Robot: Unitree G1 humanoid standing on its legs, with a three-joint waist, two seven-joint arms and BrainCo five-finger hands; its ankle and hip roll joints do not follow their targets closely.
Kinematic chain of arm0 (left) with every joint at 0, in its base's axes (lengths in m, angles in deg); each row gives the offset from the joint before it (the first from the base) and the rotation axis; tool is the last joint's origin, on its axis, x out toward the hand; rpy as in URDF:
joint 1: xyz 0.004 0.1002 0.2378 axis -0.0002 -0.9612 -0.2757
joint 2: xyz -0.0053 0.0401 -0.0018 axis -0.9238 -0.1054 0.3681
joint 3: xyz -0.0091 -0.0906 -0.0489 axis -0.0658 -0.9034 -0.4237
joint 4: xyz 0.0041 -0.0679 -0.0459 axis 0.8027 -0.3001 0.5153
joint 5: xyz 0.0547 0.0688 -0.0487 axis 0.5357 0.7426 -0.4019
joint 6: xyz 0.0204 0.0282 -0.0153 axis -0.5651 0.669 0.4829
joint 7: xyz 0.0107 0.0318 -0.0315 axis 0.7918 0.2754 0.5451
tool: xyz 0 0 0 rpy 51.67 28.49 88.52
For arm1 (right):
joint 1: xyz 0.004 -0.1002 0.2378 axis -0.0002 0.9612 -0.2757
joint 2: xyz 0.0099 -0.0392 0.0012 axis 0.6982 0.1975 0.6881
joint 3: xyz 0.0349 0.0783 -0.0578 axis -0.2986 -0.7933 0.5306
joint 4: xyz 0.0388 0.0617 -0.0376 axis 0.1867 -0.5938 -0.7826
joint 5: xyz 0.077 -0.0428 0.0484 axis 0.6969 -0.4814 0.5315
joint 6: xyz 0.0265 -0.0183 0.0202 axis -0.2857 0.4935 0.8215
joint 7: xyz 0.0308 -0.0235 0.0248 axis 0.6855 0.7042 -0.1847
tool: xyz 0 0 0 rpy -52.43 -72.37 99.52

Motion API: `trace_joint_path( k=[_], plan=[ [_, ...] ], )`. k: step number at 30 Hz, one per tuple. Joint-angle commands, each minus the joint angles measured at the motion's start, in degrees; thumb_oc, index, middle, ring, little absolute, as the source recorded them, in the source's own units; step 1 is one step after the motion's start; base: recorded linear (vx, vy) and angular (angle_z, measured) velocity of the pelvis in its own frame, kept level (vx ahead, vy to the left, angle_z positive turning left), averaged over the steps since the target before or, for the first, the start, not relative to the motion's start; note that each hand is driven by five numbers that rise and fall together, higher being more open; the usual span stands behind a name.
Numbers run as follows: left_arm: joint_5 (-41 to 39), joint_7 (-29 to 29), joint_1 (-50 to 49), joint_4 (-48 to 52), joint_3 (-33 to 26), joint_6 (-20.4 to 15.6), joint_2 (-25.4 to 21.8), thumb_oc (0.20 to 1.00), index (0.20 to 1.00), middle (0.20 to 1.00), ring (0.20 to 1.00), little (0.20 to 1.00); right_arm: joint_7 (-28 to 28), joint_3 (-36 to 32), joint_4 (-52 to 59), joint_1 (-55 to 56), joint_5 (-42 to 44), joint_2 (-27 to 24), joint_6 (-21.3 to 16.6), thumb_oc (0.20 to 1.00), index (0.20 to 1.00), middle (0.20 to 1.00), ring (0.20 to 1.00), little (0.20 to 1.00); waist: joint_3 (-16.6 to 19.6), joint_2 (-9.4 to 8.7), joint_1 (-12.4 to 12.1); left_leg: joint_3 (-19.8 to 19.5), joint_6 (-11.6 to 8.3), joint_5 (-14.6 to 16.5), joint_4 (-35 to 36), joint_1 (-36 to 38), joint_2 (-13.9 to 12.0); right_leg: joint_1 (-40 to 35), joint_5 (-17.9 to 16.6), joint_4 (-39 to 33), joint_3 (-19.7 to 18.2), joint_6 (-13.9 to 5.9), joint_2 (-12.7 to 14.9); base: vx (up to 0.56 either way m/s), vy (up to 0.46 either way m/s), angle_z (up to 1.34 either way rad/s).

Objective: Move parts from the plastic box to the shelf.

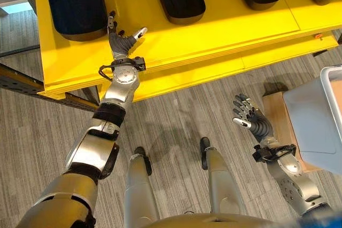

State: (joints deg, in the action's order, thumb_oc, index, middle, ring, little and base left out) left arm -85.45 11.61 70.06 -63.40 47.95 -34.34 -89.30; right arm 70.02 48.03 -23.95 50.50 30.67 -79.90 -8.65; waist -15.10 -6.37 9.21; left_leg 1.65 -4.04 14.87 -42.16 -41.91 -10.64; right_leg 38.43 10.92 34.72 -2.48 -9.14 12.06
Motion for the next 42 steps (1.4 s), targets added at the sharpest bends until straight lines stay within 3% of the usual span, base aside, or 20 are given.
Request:
trace_joint_path(
  k=[1,9,11,13,15,17,18,20,23,26,27,28,29,30,31,32,35,38,42],
  plan=[
    [5.9,-2.6,1.2,3.9,2.4,-3.0,0.3,1.000,1.000,1.000,1.000,1.000,-0.2,-3.3,2.9,0.4,-0.8,-3.5,-3.4,1.000,1.000,1.000,1.000,1.000,1.4,1.56,-0.8,-3.6,-2.67,-8.4,5.1,1.3,-3.9,-1.1,-6.1,0.8,-2.0,0.36,2.6,0.00,0.000,0.00],
    [3.8,-5.8,1.2,16.4,4.6,-6.6,2.2,1.000,1.000,1.000,1.000,1.000,-0.2,-4.1,3.1,0.5,-1.1,-3.3,-4.0,1.000,1.000,1.000,1.000,1.000,0.8,2.03,-1.0,-3.9,-2.66,-8.6,5.8,2.3,-3.8,-1.9,-6.1,0.7,-1.9,0.48,2.6,0.00,-0.002,0.00],
    [-1.8,-11.0,-8.5,28.2,1.9,-9.0,0.8,1.000,1.000,1.000,1.000,1.000,0.2,-4.6,3.2,-0.2,-2.9,-2.0,-3.9,1.000,1.000,1.000,1.000,1.000,-0.3,2.76,-2.2,-4.2,-2.81,-9.2,7.5,5.7,-4.1,-5.1,-6.0,0.1,-1.5,0.70,2.2,0.01,-0.082,0.02],
    [-5.8,-15.2,-17.1,33.8,-0.4,-10.2,-0.3,1.000,1.000,1.000,1.000,1.000,0.5,-4.8,2.9,-1.0,-3.8,-1.0,-4.1,1.000,1.000,1.000,1.000,1.000,-0.5,3.15,-3.1,-4.4,-3.23,-10.3,10.0,9.1,-4.4,-8.4,-6.0,-1.3,-1.3,0.73,2.1,0.07,-0.108,-0.02],
    [-13.9,-22.0,-31.4,37.6,-4.7,-10.6,-0.9,1.000,1.000,1.000,1.000,1.000,-0.2,-5.7,2.6,-0.8,-4.0,0.4,-4.6,1.000,1.000,1.000,1.000,1.000,0.2,4.38,-4.5,-4.6,-3.90,-13.5,17.4,16.4,-5.5,-15.2,-6.1,-5.2,-0.3,0.55,1.5,0.16,-0.141,0.07],
    [-19.0,-27.3,-41.0,39.3,-7.2,-9.6,-2.1,1.000,1.000,1.000,1.000,1.000,-1.3,-6.6,2.0,0.1,-4.3,0.4,-4.6,1.000,1.000,1.000,1.000,1.000,1.5,5.62,-5.5,-4.8,-4.24,-16.7,24.4,22.1,-6.5,-19.9,-6.2,-9.1,1.3,0.14,1.3,0.14,-0.131,0.11],
    [-19.0,-27.4,-41.0,39.3,-7.2,-9.5,-2.1,1.000,1.000,1.000,1.000,1.000,-1.3,-6.5,2.0,0.1,-4.3,0.4,-4.6,1.000,1.000,1.000,1.000,1.000,1.6,5.67,-5.4,-4.8,-4.23,-17.0,24.8,22.1,-6.5,-20.0,-6.6,-9.4,1.4,0.17,1.2,0.14,-0.168,0.24],
    [-26.2,-35.8,-56.9,40.8,-10.2,-6.3,-3.5,1.000,1.000,1.000,1.000,1.000,-4.3,-8.1,1.6,3.2,-5.2,-1.2,-3.9,1.000,1.000,1.000,1.000,1.000,5.9,7.51,-7.3,-4.2,-4.59,-22.0,34.9,31.1,-9.2,-26.9,-5.3,-14.3,4.0,0.30,-1.1,0.19,-0.257,0.38],
    [-28.1,-38.6,-61.8,40.2,-9.9,-4.8,-3.0,1.000,1.000,1.000,1.000,1.000,-6.1,-8.4,2.3,5.4,-5.2,-2.9,-3.4,1.000,1.000,1.000,1.000,1.000,7.1,8.34,-7.9,-5.3,-4.82,-26.2,36.6,33.1,-10.8,-29.3,-3.6,-14.1,5.2,1.68,-3.4,0.06,-0.205,0.09],
    [-28.8,-40.7,-64.7,39.5,-8.6,-3.0,-2.3,1.000,1.000,1.000,1.000,1.000,-7.3,-8.4,2.3,6.4,-4.9,-4.4,-2.9,1.000,1.000,1.000,1.000,1.000,8.6,9.27,-8.5,-5.8,-6.03,-33.1,40.1,34.0,-11.9,-31.9,-2.5,-15.9,7.7,3.17,-5.7,-0.03,-0.155,0.23],
    [-30.0,-41.3,-64.6,37.8,-7.7,-2.4,-1.5,1.000,1.000,1.000,1.000,1.000,-6.7,-8.4,1.7,6.2,-4.9,-4.4,-2.9,1.000,1.000,1.000,1.000,1.000,9.0,8.97,-8.1,-2.5,-5.34,-33.5,40.2,33.4,-11.3,-33.5,-3.1,-18.0,9.4,3.72,-5.7,-0.09,-0.130,0.41],
    [-29.5,-41.7,-65.2,37.6,-7.9,-2.4,-1.1,1.000,1.000,1.000,1.000,1.000,-6.8,-8.3,1.4,6.4,-4.9,-4.3,-2.7,1.000,1.000,1.000,1.000,1.000,9.1,8.65,-8.0,-2.4,-4.79,-32.1,39.4,34.0,-10.2,-34.1,-3.8,-19.1,9.5,3.73,-5.4,-0.07,-0.129,0.43],
    [-29.2,-41.7,-65.9,37.5,-8.1,-2.5,-0.9,1.000,1.000,1.000,1.000,1.000,-7.0,-8.1,1.7,6.6,-4.5,-4.1,-2.4,1.000,1.000,1.000,1.000,1.000,9.1,8.07,-8.2,-3.2,-3.84,-28.4,38.1,34.9,-7.8,-34.9,-4.3,-20.5,9.2,3.44,-4.9,-0.03,-0.058,0.43],
    [-29.2,-41.7,-65.9,37.5,-8.1,-2.5,-0.9,1.000,1.000,1.000,1.000,1.000,-7.0,-8.1,1.7,6.6,-4.5,-4.1,-2.3,1.000,1.000,1.000,1.000,1.000,9.2,8.14,-8.2,-3.3,-3.79,-28.4,38.1,34.7,-7.9,-34.9,-4.6,-20.8,9.2,3.43,-5.0,-0.04,-0.084,0.25],
    [-28.8,-41.5,-65.2,36.9,-7.8,-2.1,-0.5,1.000,1.000,1.000,1.000,1.000,-7.1,-8.2,1.6,6.6,-4.3,-3.3,-2.1,1.000,1.000,1.000,1.000,1.000,9.7,7.22,-8.7,-6.5,-2.79,-23.0,35.8,34.7,-2.4,-35.7,-6.7,-23.8,9.2,3.21,-4.0,-0.02,-0.052,-0.01],
    [-28.7,-41.6,-65.3,36.8,-7.6,-1.9,-0.2,1.000,1.000,1.000,1.000,1.000,-7.4,-8.5,1.5,6.9,-4.0,-2.7,-1.9,1.000,1.000,1.000,1.000,1.000,10.2,6.81,-8.3,-5.9,-2.14,-20.4,35.5,35.0,-0.9,-36.4,-7.3,-24.9,9.5,2.90,-3.6,0.00,-0.036,0.01],
    [-27.6,-41.8,-65.4,35.9,-7.0,-1.6,-0.2,1.000,1.000,1.000,1.000,1.000,-6.6,-8.6,1.3,7.7,-4.0,-0.8,-1.6,1.000,1.000,1.000,1.000,1.000,11.8,7.11,-7.3,-4.1,-1.69,-19.9,38.8,37.4,-0.4,-37.4,-8.9,-27.1,9.3,1.69,-2.7,0.07,0.142,0.06],
    [-25.3,-40.4,-64.6,33.6,-6.5,-1.2,-0.3,1.000,1.000,1.000,1.000,1.000,-5.5,-7.2,-0.2,6.8,-3.9,1.4,-0.8,1.000,1.000,1.000,1.000,1.000,13.4,6.42,-6.8,-1.1,-1.00,-19.3,43.6,41.0,1.1,-37.8,-12.5,-30.8,7.7,-0.29,-0.5,0.05,0.136,-0.19],
    [-22.9,-39.4,-63.7,32.4,-6.8,-1.5,-0.5,1.000,1.000,1.000,1.000,1.000,-4.8,-6.2,-2.3,5.7,-3.7,3.4,-0.3,1.000,1.000,1.000,1.000,1.000,14.0,5.81,-6.9,0.7,-0.41,-18.6,45.2,42.6,2.0,-37.8,-14.1,-32.4,6.8,-1.49,1.1,0.02,0.113,-0.34]
  ],
)
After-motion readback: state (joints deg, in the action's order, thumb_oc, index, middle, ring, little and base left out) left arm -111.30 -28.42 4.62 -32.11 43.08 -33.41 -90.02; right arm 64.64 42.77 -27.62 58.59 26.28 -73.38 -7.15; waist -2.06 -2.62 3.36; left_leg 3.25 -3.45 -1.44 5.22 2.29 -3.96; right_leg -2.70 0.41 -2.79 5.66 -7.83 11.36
